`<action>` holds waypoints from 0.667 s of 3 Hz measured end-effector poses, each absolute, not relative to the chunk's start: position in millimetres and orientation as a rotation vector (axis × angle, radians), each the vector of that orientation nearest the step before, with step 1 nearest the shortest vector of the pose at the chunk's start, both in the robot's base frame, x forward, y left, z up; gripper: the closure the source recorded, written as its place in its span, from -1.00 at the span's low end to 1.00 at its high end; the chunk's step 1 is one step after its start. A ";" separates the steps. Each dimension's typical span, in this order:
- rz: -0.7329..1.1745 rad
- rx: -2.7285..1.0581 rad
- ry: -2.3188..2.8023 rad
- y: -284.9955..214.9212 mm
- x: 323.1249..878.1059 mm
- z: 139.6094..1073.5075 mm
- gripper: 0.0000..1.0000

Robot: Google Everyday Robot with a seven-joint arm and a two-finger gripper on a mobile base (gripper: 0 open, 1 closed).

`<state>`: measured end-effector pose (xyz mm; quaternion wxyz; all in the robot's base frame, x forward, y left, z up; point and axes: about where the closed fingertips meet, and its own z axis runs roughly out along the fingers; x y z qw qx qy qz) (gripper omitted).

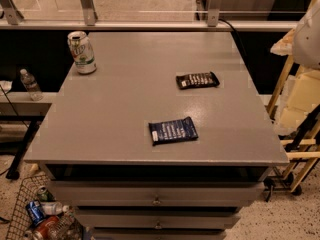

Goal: Move rxbar chocolate near rxbar blueberry

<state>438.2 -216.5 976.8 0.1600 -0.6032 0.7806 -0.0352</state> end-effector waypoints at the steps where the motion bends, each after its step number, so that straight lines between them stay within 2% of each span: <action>1: -0.112 -1.718 2.223 -218.6 446.5 979.3 -1.00; 2: -0.099 -1.729 2.219 -224.7 483.8 975.1 -1.00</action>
Offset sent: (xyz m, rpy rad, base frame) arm 0.1225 -0.0243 -0.0117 0.0109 0.0279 0.0252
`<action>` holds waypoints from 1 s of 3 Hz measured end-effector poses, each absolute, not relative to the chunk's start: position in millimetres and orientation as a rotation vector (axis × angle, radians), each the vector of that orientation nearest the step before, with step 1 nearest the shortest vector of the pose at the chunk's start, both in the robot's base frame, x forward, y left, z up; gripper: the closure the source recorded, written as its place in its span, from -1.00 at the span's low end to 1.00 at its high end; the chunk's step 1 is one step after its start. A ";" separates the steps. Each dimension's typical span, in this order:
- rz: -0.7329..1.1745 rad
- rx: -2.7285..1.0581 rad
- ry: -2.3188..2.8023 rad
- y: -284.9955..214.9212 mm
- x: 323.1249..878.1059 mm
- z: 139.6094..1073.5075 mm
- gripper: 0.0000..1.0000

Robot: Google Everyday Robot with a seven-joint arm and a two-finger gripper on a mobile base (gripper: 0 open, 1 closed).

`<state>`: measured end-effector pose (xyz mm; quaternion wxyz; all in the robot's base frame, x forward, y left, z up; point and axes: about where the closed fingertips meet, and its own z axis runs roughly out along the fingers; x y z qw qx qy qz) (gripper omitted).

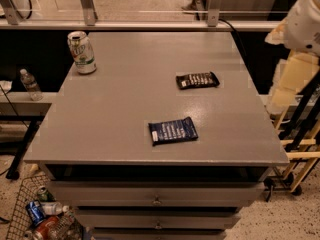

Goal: Move rxbar chocolate near rxbar blueberry

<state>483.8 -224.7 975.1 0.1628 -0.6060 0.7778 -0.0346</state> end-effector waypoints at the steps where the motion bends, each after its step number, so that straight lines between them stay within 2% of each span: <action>1: -0.063 -1.769 2.212 -218.7 562.5 946.7 -1.00; 3: -0.023 -1.769 2.205 -201.9 640.4 898.4 -1.00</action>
Offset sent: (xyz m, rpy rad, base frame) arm 0.1686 0.0214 -0.0787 0.0041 0.0671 0.0587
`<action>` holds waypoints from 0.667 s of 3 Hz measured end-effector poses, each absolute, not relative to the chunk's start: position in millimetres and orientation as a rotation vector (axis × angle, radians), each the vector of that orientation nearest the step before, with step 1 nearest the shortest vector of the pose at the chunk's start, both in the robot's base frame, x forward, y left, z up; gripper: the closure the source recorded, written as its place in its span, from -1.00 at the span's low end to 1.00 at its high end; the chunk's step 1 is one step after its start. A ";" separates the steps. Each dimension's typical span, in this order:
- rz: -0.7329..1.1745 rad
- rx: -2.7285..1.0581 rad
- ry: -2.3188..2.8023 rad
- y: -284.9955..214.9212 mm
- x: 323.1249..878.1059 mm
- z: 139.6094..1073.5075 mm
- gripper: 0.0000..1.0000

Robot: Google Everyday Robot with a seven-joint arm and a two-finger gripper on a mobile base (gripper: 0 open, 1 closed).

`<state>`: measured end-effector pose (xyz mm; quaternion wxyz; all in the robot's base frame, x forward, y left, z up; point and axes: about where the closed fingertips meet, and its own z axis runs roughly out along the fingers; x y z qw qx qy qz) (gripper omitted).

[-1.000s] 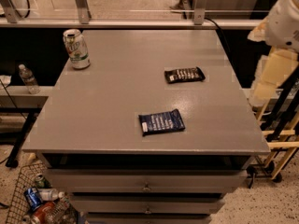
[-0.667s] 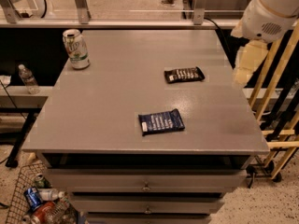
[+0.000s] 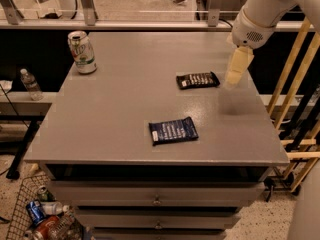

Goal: Move rxbar chocolate near rxbar blueberry

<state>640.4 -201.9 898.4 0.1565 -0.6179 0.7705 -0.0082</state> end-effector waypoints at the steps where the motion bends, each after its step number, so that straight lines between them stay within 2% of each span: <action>1: 0.022 -1.740 2.210 -194.9 663.3 874.5 -1.00; 2: 0.070 -1.729 2.212 -185.2 678.4 854.7 -1.00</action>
Offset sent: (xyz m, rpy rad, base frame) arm 0.0534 0.0243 -0.0598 0.0977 0.0470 -0.0189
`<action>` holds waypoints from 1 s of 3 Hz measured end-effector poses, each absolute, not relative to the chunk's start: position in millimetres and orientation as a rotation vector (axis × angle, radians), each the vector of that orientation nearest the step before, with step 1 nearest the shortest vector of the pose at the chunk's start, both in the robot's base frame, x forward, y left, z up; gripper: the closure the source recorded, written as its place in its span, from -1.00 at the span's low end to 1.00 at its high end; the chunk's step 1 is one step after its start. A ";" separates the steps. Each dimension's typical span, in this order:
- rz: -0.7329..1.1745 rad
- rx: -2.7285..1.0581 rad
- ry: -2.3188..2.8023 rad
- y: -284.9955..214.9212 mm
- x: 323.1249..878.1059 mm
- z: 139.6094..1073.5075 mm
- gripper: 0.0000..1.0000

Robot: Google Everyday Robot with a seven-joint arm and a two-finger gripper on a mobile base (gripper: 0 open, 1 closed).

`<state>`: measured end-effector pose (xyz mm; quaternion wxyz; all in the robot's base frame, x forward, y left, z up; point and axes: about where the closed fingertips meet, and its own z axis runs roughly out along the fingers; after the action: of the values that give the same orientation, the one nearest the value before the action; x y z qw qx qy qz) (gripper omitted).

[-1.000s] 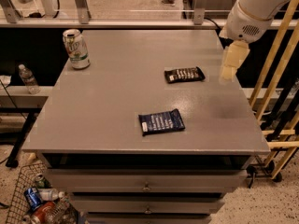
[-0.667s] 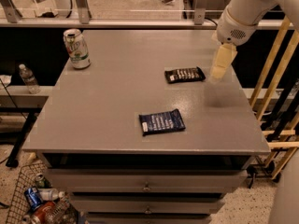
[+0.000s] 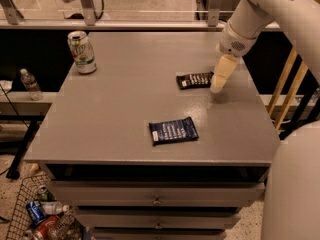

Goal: Move rxbar chocolate near rxbar blueberry

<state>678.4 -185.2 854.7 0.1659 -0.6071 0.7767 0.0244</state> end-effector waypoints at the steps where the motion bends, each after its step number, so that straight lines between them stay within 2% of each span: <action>1: 0.112 -1.740 2.210 -174.1 687.2 838.9 -1.00; 3: 0.154 -1.755 2.201 -159.8 694.3 826.2 -0.17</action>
Offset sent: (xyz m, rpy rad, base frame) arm 0.0177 0.0251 -0.0318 0.0397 0.0573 0.0271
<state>694.3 -159.8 826.2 0.1604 -0.6145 0.7706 0.0540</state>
